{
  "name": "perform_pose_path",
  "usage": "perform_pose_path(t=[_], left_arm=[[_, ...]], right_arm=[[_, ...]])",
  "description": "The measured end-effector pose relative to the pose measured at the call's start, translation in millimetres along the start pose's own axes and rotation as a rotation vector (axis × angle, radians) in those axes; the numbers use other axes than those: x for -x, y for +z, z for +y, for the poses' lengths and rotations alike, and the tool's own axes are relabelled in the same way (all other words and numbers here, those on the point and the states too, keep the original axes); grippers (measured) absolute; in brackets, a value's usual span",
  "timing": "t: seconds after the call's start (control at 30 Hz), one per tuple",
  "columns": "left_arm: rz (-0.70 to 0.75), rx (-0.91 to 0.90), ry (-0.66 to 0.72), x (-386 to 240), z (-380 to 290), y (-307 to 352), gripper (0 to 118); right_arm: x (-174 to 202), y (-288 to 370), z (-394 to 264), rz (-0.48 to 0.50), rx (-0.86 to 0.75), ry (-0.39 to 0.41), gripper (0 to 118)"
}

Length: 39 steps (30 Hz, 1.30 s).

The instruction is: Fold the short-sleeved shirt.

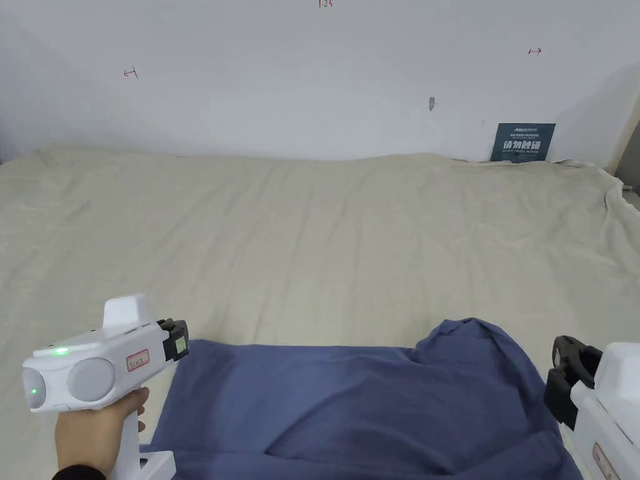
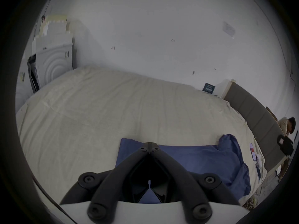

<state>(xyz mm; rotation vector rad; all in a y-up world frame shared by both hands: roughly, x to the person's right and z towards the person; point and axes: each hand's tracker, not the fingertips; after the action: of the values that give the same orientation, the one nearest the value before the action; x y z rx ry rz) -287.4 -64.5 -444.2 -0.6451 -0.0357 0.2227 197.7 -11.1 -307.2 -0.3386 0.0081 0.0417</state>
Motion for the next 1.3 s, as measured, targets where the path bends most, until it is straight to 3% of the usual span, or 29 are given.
perform_pose_path(t=[0.07,0.13,0.2,0.23,0.27,0.3,0.47,0.57,0.6,0.67,0.73,0.93,1.0,1.07,1.1,1.23,1.3], left_arm=[[0.022,0.027,0.01,9.4,8.3,-32.0,0],[0.047,0.084,0.073,20.3,16.0,-56.8,15],[0.054,0.159,0.074,28.9,20.1,-87.0,60],[0.08,0.188,0.041,30.1,20.0,-101.1,77],[0.109,0.218,0.018,26.8,20.0,-113.8,88],[0.116,0.246,0.025,28.9,18.4,-125.5,90],[0.153,0.348,-0.015,49.2,6.9,-182.0,89],[0.201,0.405,-0.067,39.0,-2.6,-178.9,74],[0.19,0.363,-0.102,33.7,-3.4,-173.8,66],[0.157,0.349,-0.15,22.4,-1.6,-164.0,23],[0.134,0.35,-0.232,11.2,-2.3,-161.6,6],[0.07,0.271,-0.262,3.4,3.4,-134.1,0],[0.031,0.23,-0.248,1.0,8.5,-115.8,0],[0.012,0.217,-0.247,3.4,15.1,-103.2,0],[-0.001,0.205,-0.246,3.0,17.0,-96.4,0],[-0.01,0.186,-0.23,7.8,20.2,-86.2,0],[-0.006,0.191,-0.211,10.5,19.5,-85.5,0]], right_arm=[[-1.6,-14.1,-4.0,-0.006,0.022,-0.002,0],[-4.2,-27.1,-8.3,-0.012,0.038,-0.012,0],[-5.9,-39.1,-12.3,-0.019,0.059,-0.023,0],[-7.0,-45.1,-14.1,-0.022,0.07,-0.029,0],[-8.7,-51.4,-16.1,-0.023,0.078,-0.038,0],[-10.6,-57.5,-18.3,-0.025,0.085,-0.054,0],[-9.7,-76.1,-24.4,-0.035,0.112,-0.066,0],[-11.4,-86.9,-26.7,-0.039,0.132,-0.06,0],[-13.6,-89.8,-28.7,-0.04,0.135,-0.059,0],[-16.5,-97.0,-29.1,-0.034,0.145,-0.057,0],[-20.2,-108.8,-30.0,-0.014,0.157,-0.06,0],[-46.7,-176.7,-33.1,0.023,0.314,-0.078,2],[-56.3,-202.2,-37.7,0.016,0.365,-0.079,33],[-65.4,-224.8,-44.5,0.018,0.389,-0.082,79],[-68.8,-233.1,-48.5,0.016,0.399,-0.091,89],[-72.6,-264.0,-64.2,0.005,0.523,-0.001,88],[-72.1,-274.8,-71.9,0.006,0.564,-0.003,78]])
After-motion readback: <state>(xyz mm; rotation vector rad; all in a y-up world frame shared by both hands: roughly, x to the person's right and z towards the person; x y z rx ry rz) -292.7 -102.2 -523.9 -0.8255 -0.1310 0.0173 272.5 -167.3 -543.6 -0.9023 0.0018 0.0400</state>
